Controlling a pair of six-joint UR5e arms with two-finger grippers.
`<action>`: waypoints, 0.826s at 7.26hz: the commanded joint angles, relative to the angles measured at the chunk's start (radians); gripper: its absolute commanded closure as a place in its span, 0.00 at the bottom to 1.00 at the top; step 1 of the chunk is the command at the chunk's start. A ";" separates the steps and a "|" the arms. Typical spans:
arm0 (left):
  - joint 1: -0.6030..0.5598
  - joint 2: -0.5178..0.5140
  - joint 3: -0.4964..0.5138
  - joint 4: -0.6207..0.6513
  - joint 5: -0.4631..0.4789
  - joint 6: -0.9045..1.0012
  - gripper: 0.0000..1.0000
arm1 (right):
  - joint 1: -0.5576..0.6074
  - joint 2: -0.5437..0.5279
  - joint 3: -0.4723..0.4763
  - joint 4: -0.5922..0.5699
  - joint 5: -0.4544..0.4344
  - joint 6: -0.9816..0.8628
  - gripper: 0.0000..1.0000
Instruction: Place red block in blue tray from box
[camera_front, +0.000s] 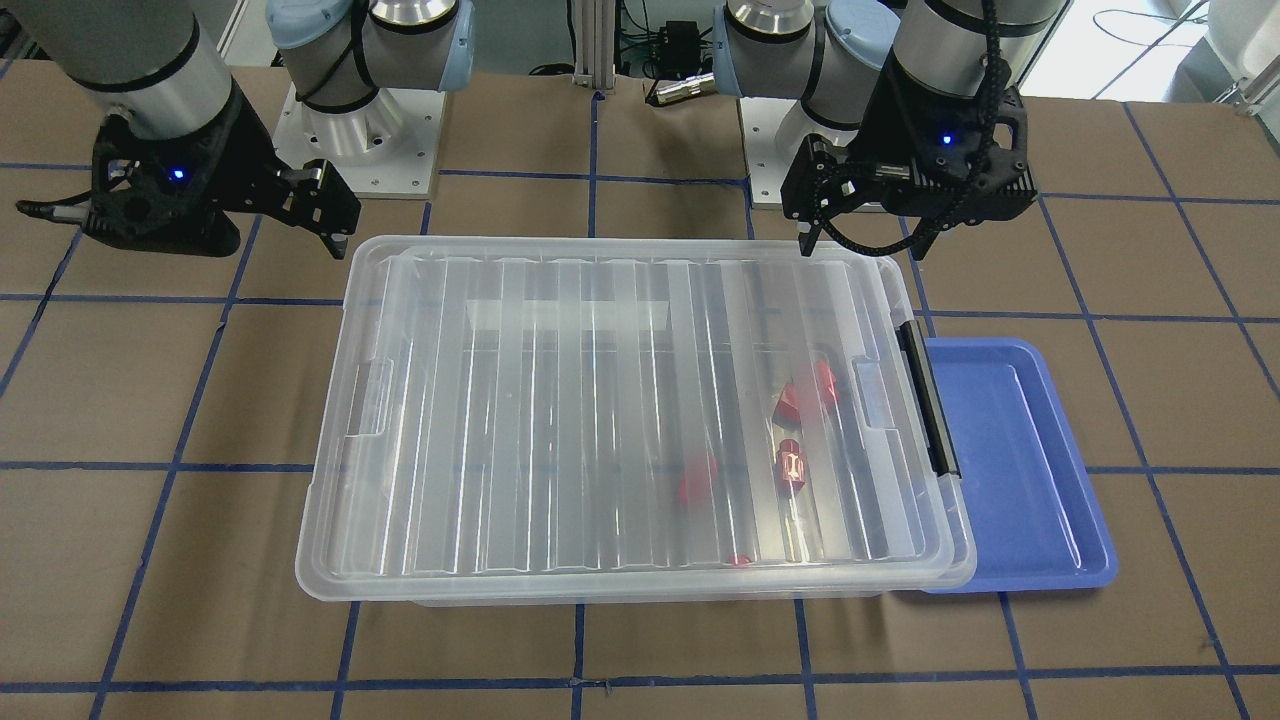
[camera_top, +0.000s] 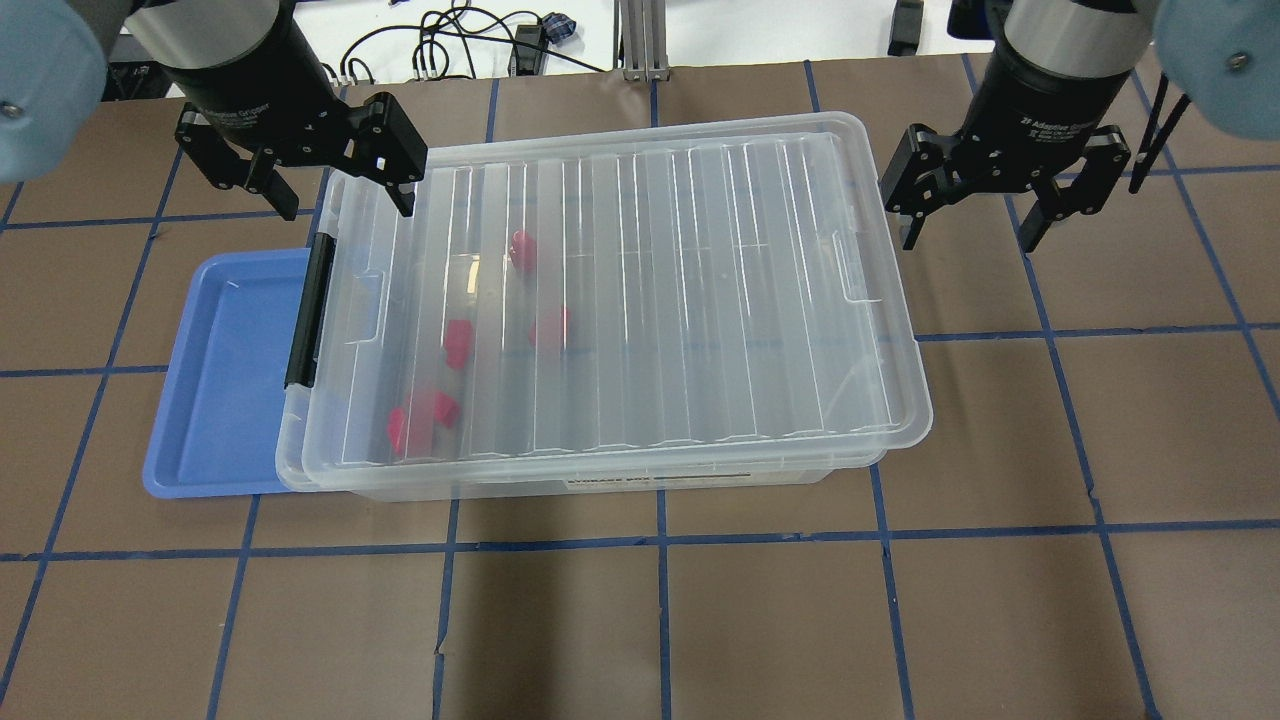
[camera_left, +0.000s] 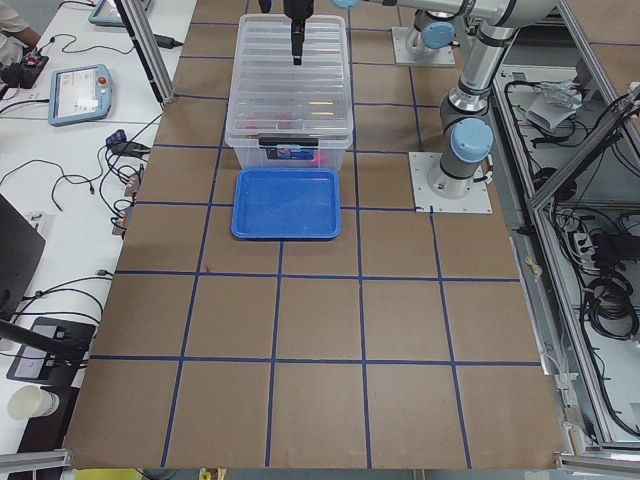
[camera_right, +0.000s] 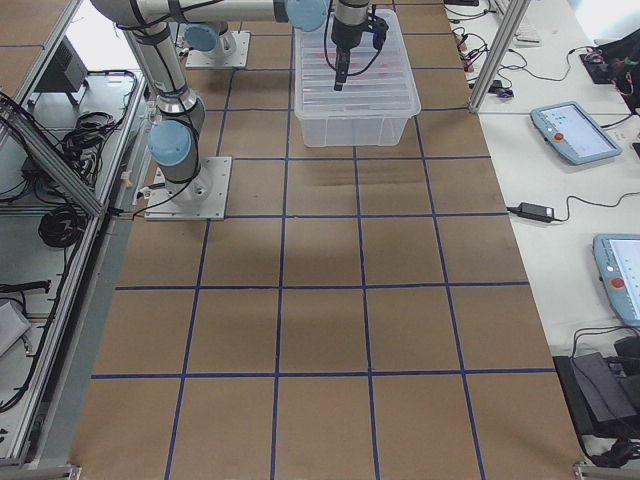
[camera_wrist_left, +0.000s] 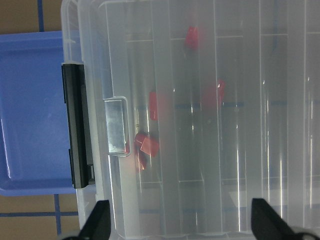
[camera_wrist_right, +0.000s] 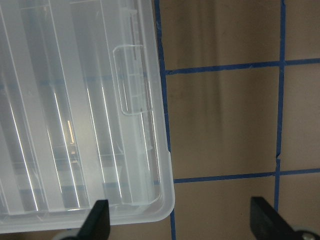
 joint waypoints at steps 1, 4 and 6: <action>0.000 -0.001 0.000 0.000 0.001 0.000 0.00 | -0.002 0.063 0.010 -0.060 0.006 0.002 0.00; 0.000 -0.002 0.000 0.000 0.001 0.000 0.00 | -0.002 0.137 0.027 -0.166 -0.010 -0.008 0.00; 0.000 -0.004 0.000 0.000 0.001 0.000 0.00 | -0.003 0.163 0.032 -0.198 -0.005 -0.008 0.00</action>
